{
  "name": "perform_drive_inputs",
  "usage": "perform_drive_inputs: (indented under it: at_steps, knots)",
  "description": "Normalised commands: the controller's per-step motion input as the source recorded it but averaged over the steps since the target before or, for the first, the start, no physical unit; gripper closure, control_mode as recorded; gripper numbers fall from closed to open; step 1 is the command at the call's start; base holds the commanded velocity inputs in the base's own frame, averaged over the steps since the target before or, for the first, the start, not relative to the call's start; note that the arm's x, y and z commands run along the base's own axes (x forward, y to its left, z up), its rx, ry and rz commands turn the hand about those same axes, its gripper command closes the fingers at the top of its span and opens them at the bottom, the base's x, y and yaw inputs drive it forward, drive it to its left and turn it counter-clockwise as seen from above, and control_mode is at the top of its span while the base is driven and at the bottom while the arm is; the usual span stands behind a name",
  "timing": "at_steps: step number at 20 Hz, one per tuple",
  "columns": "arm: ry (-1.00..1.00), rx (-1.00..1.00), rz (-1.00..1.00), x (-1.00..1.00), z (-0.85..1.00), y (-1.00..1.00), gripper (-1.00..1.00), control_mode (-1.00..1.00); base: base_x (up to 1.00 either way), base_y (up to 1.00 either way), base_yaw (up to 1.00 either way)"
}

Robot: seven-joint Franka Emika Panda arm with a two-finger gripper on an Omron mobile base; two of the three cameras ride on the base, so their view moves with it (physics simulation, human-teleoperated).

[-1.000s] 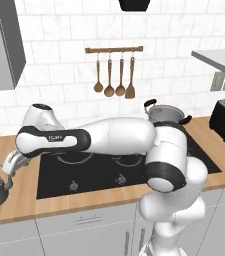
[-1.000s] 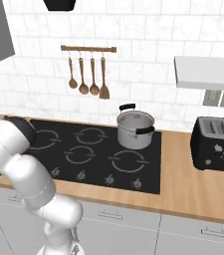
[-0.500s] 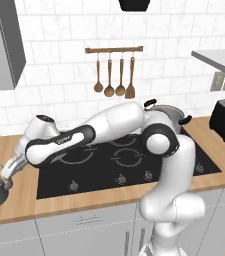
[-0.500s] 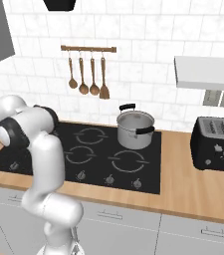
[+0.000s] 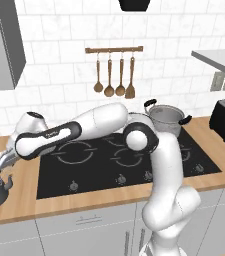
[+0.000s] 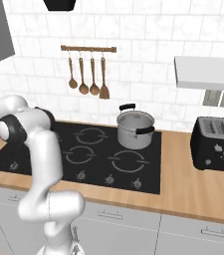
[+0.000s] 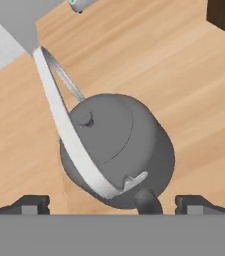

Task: Pick the kettle from the counter and place it on a stove burner. Then turn the burner on.

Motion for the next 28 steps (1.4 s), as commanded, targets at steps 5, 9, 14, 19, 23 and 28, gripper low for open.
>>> perform_drive_inputs:
  at_steps: [5, 9, 14, 19, 23, 28]
  knots:
    - [0.01, 0.00, 0.00, 0.38, 0.00, 0.38, -1.00, -1.00, 0.00, 0.00, 0.00]
    - [0.00, 0.00, 0.00, 0.22, -0.09, 0.38, -1.00, -1.00, 0.00, 0.00, 0.00]
    - [0.00, -0.01, 0.00, 0.05, -0.07, 0.31, 1.00, -1.00, 0.00, 0.00, 0.00]
    - [-0.05, -0.01, 0.00, -0.28, 0.00, 0.00, 1.00, -1.00, 0.00, 0.00, 0.00]
    - [-0.16, -0.03, 0.00, -0.52, 0.00, -0.04, 1.00, -1.00, 0.00, 0.00, 0.00]
    - [-0.25, -0.05, 0.00, -0.67, 0.00, -0.32, 1.00, -1.00, 0.00, 0.00, 0.00]
